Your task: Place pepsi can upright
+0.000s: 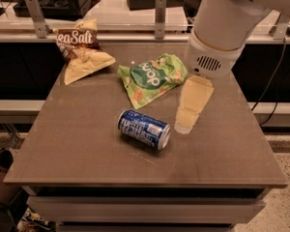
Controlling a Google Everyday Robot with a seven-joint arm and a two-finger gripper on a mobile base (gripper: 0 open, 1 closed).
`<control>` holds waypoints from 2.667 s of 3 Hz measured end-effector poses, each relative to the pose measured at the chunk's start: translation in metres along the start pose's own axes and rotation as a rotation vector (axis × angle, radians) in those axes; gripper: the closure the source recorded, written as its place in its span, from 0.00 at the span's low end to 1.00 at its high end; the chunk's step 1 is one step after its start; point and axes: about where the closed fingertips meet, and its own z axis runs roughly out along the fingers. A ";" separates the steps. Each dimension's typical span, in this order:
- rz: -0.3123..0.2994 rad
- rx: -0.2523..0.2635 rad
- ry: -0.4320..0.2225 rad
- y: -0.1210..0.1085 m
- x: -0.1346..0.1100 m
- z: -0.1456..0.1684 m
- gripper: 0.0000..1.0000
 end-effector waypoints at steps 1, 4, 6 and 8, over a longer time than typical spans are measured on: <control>-0.003 -0.007 0.013 0.009 -0.018 0.010 0.00; -0.014 -0.032 0.097 0.028 -0.052 0.038 0.00; -0.019 -0.053 0.113 0.033 -0.068 0.056 0.00; 0.019 -0.073 0.102 0.039 -0.076 0.070 0.00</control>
Offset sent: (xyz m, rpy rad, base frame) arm -0.0038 0.0539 -0.0299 -0.0289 0.0587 0.0136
